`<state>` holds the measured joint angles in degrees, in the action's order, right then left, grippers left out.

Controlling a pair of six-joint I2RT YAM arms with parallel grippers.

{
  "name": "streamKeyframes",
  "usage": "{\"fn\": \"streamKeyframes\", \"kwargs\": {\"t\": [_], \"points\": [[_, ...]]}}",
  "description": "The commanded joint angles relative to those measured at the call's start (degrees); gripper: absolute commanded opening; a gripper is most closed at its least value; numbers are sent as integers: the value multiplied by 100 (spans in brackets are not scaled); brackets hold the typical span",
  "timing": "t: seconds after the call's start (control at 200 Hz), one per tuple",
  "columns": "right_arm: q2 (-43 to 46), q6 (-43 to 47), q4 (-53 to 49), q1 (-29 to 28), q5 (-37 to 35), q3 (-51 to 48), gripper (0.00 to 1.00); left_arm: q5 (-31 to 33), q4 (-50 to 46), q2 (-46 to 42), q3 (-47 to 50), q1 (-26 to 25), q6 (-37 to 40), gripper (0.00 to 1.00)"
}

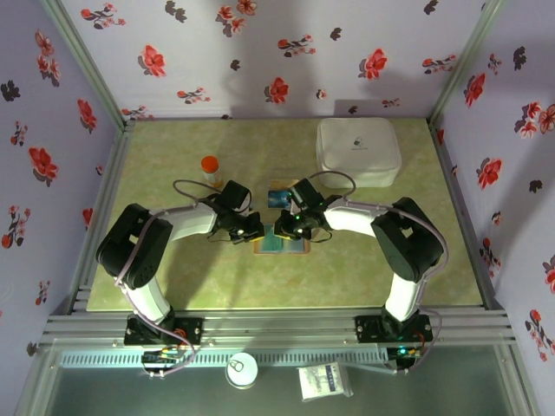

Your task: Take the credit cards out of the card holder

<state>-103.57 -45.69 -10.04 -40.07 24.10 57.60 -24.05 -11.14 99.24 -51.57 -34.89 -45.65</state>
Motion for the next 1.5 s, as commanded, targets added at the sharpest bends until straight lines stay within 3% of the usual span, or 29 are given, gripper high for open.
{"fn": "streamKeyframes", "kwargs": {"t": [0.0,0.32,1.04,1.495], "points": [[-138,-71,32,-43,41,105,19,149,-231,-46,156,-26,136,5],[35,159,-697,-53,-574,183,21,164,-245,-67,165,-26,140,5],[526,159,-586,-45,-537,78,22,23,-287,-300,-36,-26,79,5],[369,146,-593,-4,-485,3,23,-48,-167,-91,-86,-218,-9,4]]}}
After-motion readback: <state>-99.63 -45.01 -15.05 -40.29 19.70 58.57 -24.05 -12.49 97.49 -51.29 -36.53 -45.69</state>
